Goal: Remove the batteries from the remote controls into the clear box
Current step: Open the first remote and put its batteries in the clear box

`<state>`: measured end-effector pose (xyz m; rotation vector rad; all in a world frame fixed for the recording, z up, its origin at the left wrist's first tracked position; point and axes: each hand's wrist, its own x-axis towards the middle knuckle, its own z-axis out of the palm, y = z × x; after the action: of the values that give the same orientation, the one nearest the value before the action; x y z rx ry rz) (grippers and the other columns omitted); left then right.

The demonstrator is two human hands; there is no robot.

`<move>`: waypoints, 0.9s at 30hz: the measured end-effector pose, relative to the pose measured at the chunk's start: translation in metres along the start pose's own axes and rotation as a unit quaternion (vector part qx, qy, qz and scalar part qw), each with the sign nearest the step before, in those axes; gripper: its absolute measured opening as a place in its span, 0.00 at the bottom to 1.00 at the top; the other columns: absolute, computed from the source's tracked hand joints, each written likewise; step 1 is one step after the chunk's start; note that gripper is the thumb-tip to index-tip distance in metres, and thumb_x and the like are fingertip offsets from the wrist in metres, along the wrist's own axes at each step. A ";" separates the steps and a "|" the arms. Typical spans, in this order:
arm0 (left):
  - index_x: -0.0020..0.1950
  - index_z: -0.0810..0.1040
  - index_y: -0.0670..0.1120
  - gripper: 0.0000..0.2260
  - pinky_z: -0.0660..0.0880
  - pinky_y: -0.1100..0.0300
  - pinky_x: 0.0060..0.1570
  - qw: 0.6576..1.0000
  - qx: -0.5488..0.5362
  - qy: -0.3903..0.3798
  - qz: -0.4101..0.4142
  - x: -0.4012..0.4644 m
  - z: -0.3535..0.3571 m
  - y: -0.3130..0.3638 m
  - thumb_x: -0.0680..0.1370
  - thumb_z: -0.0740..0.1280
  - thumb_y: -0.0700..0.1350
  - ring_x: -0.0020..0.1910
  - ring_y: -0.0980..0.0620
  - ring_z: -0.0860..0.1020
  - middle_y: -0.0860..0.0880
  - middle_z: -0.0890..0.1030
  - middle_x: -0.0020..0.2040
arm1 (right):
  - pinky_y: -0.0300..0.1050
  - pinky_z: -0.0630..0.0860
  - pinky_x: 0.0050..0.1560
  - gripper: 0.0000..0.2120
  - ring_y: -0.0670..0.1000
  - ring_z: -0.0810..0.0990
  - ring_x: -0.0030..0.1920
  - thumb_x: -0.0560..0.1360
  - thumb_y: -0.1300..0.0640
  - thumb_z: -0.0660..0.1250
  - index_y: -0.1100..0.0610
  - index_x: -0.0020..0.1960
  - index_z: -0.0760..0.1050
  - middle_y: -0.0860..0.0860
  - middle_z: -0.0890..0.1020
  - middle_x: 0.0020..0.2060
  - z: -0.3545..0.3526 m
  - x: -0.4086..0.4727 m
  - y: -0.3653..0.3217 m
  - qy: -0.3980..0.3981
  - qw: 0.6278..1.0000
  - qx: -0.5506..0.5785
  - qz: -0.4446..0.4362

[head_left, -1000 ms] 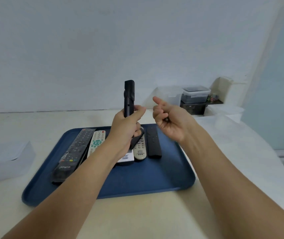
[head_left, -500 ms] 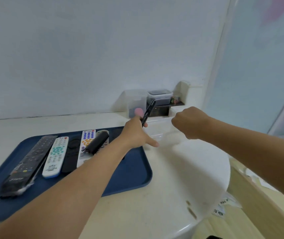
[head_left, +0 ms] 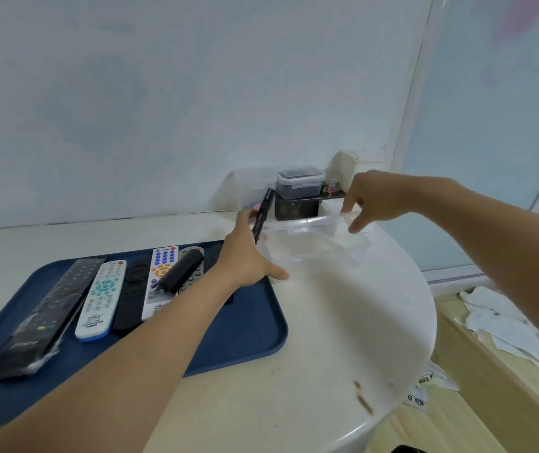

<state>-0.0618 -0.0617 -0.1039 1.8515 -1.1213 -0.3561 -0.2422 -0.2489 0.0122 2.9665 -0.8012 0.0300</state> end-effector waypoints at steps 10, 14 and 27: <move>0.61 0.62 0.54 0.45 0.66 0.68 0.40 0.997 -0.050 0.017 -0.056 -0.001 0.005 -0.008 0.55 0.88 0.48 0.49 0.63 0.71 0.59 0.71 0.53 | 0.42 0.61 0.29 0.27 0.50 0.63 0.24 0.68 0.46 0.79 0.54 0.28 0.62 0.48 0.65 0.22 0.080 0.002 -0.027 0.272 0.813 0.448 0.254; 0.62 0.63 0.53 0.45 0.68 0.67 0.40 0.996 -0.058 0.022 -0.065 0.001 0.007 -0.008 0.54 0.88 0.49 0.49 0.62 0.72 0.58 0.72 0.54 | 0.42 0.61 0.30 0.26 0.52 0.64 0.25 0.75 0.42 0.71 0.55 0.27 0.66 0.49 0.66 0.21 0.090 0.007 -0.037 0.186 0.849 0.426 0.251; 0.50 0.75 0.44 0.25 0.68 0.60 0.30 0.955 -0.209 0.132 -0.164 0.018 0.011 0.010 0.75 0.69 0.66 0.32 0.51 0.72 0.45 0.84 0.47 | 0.45 0.73 0.43 0.19 0.52 0.77 0.41 0.74 0.45 0.73 0.59 0.37 0.73 0.49 0.78 0.36 0.060 0.012 -0.058 -0.033 0.988 0.029 0.151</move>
<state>-0.0647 -0.0842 -0.0986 1.6379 -0.5059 -0.4780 -0.2020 -0.2090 -0.0507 2.8815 -1.2727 -0.0309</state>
